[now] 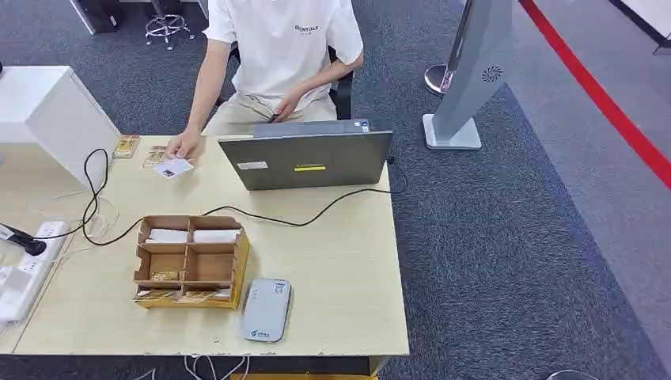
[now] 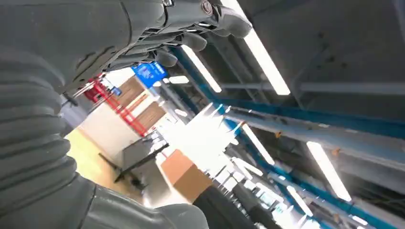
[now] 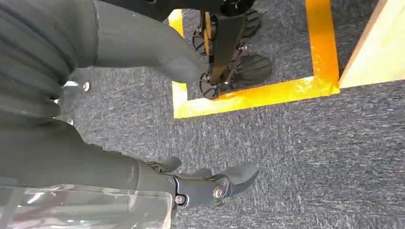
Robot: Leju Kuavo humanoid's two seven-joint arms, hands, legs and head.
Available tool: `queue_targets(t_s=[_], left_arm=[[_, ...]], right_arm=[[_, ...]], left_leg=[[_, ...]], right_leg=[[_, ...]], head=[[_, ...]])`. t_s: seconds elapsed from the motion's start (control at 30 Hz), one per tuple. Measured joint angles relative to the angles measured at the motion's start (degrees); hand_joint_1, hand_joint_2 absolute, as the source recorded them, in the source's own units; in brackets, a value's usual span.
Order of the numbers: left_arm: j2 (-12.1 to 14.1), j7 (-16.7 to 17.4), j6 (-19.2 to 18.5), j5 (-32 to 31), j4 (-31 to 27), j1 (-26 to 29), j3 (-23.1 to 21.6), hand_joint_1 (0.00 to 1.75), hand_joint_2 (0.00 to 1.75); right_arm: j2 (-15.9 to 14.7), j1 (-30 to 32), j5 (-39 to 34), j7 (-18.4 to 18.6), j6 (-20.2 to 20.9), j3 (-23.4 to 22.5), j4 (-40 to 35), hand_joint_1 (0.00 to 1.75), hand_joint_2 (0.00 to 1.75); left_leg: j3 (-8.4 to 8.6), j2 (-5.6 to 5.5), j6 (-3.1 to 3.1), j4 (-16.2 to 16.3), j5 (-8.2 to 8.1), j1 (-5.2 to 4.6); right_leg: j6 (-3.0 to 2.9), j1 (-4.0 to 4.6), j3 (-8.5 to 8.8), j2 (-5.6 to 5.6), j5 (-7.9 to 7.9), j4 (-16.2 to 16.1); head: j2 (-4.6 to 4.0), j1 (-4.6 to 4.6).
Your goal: Pass the card to the sensor for recognition and then transmit it.
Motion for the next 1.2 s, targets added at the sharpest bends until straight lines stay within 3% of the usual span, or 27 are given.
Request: queue_targets(t_s=[0.03, 0.13, 0.17, 0.37, 0.67, 1.2], left_arm=[[0.66, 0.31, -0.33, 0.07, 1.88, -1.21, 0.0, 0.0, 0.0], [3.15, 1.55, -1.09, 0.42, 7.8, -4.84, 0.0, 0.0, 0.0], [3.88, 2.01, -1.42, 0.41, 9.57, -5.91, -0.02, 0.0, 1.75], [7.77, 5.33, -2.05, -2.06, 18.42, -10.9, -1.62, 0.0, 1.75], [12.14, 13.16, -2.78, -13.67, 26.2, -16.42, -8.46, 0.0, 1.75], [13.58, 27.16, -8.52, -35.8, 37.56, -27.68, -26.9, 0.0, 1.75]], right_arm=[[-0.02, -0.07, 0.13, 0.2, 0.0, 0.0, 0.02, 0.0, 1.75], [-0.11, -0.24, 0.74, 0.81, 0.0, -0.04, 0.11, 0.0, 1.75], [-0.13, -0.3, 1.01, 0.96, 0.02, -0.07, 0.13, 0.0, 1.75], [-0.22, -0.51, 1.79, 1.77, 0.24, -0.48, 0.26, 0.0, 1.75], [-0.26, -0.8, 3.04, 2.08, 0.68, -0.9, 0.28, 0.0, 1.75], [-0.26, -1.24, 5.27, 3.23, 1.64, -1.36, 0.42, 0.0, 1.75]], left_leg=[[0.0, 0.0, 0.0, 0.0, 0.0, 0.0], [0.0, 0.01, 0.0, 0.01, 0.0, 0.0], [0.0, 0.01, 0.0, 0.01, 0.0, 0.0], [0.01, 0.05, 0.0, 0.03, 0.0, 0.0], [0.0, 0.12, 0.0, 0.08, 0.0, 0.0], [-0.01, 0.16, 0.01, 0.15, 0.0, 0.0]], right_leg=[[0.0, 0.0, 0.0, 0.0, 0.0, 0.0], [0.0, 0.0, 0.0, 0.0, 0.0, 0.0], [0.0, 0.0, 0.0, 0.01, 0.0, 0.0], [0.0, 0.0, -0.01, 0.09, 0.0, 0.0], [0.0, 0.0, -0.03, 0.2, 0.02, -0.01], [0.06, -0.01, -0.02, 0.23, 0.09, -0.01]], head=[[0.0, 0.0], [0.0, 0.0], [0.0, 0.0], [0.0, 0.0], [0.0, 0.0], [0.0, 0.02]])
